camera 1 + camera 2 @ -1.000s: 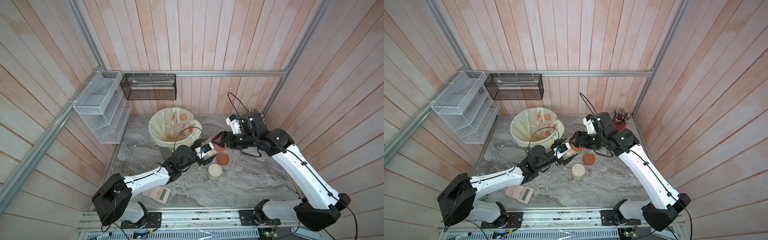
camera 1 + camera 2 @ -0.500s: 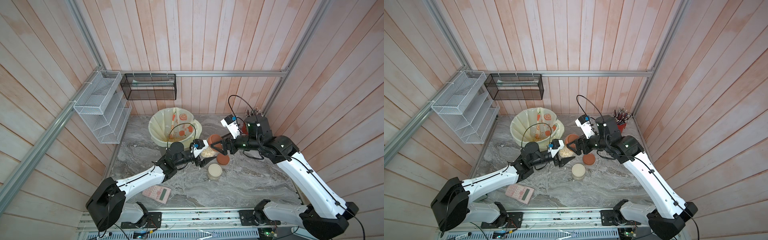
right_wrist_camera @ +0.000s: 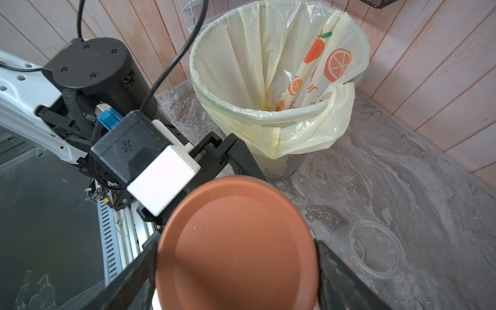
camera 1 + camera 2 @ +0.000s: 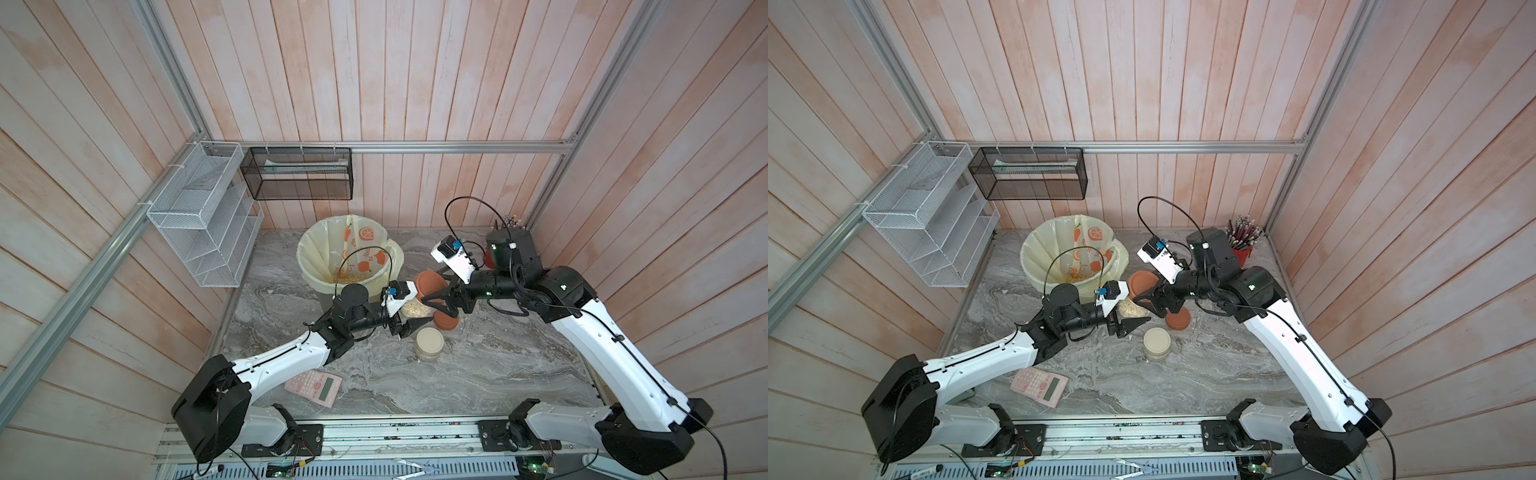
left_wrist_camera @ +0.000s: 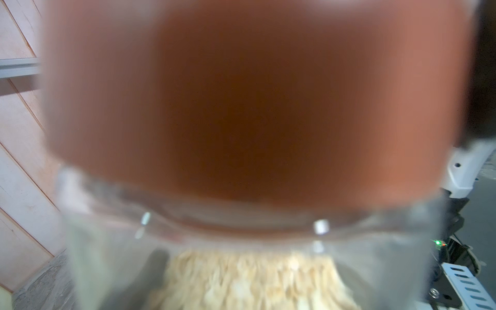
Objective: Empty expired oatmeal from jars
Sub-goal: Unscrew the lid from the jar.
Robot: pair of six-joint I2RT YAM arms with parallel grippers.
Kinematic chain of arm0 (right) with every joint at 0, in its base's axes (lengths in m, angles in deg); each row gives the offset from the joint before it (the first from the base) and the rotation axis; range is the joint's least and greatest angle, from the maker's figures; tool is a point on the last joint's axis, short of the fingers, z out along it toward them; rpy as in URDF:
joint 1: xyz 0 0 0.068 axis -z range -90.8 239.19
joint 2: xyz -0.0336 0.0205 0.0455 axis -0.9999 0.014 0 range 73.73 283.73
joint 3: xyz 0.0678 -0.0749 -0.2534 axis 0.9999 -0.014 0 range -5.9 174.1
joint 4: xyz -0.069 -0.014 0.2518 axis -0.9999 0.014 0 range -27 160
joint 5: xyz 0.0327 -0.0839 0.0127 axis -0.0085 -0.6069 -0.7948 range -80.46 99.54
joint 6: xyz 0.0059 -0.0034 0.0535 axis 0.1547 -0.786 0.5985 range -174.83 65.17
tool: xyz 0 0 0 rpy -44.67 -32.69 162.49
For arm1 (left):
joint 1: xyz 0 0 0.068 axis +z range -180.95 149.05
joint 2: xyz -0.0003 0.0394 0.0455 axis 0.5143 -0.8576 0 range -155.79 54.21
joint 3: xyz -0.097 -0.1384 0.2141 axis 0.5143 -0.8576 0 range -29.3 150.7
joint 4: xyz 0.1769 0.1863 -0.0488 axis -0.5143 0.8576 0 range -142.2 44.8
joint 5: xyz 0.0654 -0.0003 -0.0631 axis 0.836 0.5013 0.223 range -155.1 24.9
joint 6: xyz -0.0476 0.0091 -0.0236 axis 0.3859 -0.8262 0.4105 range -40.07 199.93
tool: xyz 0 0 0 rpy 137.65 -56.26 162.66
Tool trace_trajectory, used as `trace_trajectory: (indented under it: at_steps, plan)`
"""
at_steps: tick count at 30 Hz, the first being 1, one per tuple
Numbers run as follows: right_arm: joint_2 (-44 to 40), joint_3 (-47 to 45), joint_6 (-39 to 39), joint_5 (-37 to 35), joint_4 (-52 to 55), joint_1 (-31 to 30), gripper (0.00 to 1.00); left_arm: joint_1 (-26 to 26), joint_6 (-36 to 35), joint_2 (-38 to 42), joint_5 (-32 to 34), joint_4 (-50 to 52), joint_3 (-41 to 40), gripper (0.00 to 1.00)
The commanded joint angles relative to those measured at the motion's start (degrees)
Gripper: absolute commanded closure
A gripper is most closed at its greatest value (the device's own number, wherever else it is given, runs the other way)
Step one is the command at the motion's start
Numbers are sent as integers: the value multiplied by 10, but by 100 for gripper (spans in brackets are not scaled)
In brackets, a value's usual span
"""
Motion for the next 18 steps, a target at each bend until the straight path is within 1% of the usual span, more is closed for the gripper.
trace_trajectory:
  at_steps: [1, 4, 5, 8, 9, 12, 18]
  plan:
    - [-7, -9, -46, -32, 16, 1, 38, 3, 23, 27, -11, -88, 14, 84]
    - [-13, -17, -46, -47, 7, 3, 26, 4, 25, 28, -10, -92, 12, 84]
    - [-15, -21, -47, -52, 2, 4, 20, 7, 25, 27, -9, -92, 11, 85]
    - [-25, -27, -49, -59, -11, 11, 10, 8, 24, 29, -6, -99, 6, 85]
    - [-26, -27, -52, -53, -10, 14, 7, 10, 26, 29, -2, -102, 2, 85]
    - [-31, -26, -51, -46, -6, 25, 3, 15, 32, 28, 0, -114, -4, 86]
    - [-51, -46, -39, -44, -10, 29, 2, 22, 51, 22, -1, -142, -8, 86]
